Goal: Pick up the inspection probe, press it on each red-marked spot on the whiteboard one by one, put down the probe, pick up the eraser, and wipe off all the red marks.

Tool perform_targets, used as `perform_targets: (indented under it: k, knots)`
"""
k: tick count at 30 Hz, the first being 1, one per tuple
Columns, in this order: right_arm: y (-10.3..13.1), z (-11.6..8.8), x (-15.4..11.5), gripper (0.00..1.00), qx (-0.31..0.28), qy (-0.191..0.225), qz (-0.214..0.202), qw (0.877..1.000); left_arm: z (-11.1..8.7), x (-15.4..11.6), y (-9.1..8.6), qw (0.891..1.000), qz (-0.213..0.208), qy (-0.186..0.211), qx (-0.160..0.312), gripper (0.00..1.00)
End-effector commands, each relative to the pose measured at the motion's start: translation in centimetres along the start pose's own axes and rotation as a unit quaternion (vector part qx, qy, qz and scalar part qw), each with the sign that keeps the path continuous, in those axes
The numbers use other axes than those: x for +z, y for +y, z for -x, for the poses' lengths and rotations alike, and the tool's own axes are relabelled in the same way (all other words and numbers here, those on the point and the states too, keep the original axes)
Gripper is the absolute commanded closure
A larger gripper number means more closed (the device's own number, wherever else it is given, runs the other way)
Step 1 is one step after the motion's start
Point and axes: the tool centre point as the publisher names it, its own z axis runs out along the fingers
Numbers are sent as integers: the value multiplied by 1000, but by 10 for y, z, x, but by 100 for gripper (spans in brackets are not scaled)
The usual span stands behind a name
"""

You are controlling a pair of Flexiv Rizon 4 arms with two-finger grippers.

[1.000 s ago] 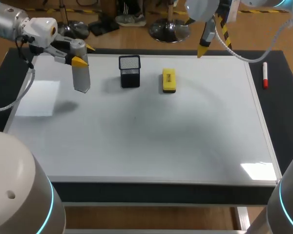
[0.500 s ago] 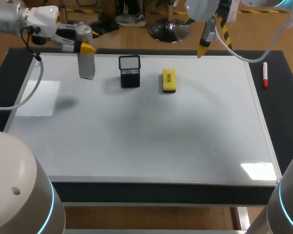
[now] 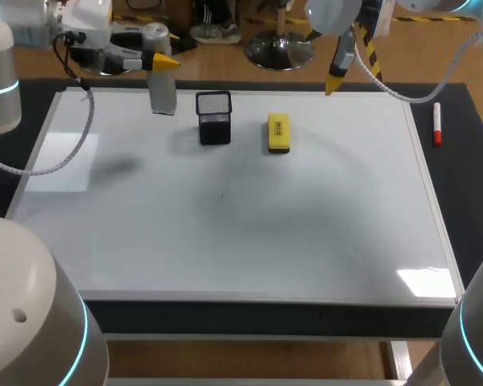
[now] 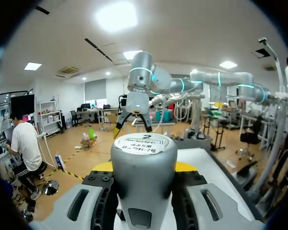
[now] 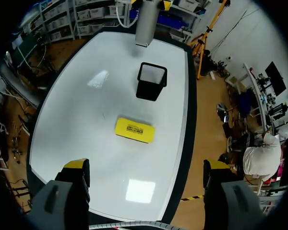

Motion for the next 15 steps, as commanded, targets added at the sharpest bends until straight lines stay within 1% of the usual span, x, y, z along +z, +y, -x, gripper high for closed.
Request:
perform_targets:
  k: [1, 3, 8, 11, 15]
  knots:
    - [0, 1, -1, 0, 0, 2, -2, 1000, 9, 11, -4, 1000, -6, -5, -6, 100]
    - [0, 1, -1, 0, 0, 2, -2, 1000, 12, 15, -7, 1000, -14, -9, -10, 100]
    - [0, 1, -1, 0, 0, 2, -2, 1000, 18, 27, -15, 1000, -17, -12, -7, 100]
    - [0, 1, -1, 0, 0, 2, -2, 1000, 23, 32, -20, 1000, -20, -20, -5, 100]
    - [0, 1, -1, 0, 0, 2, -2, 1000, 26, 40, -23, 999, -29, -30, -11, 100]
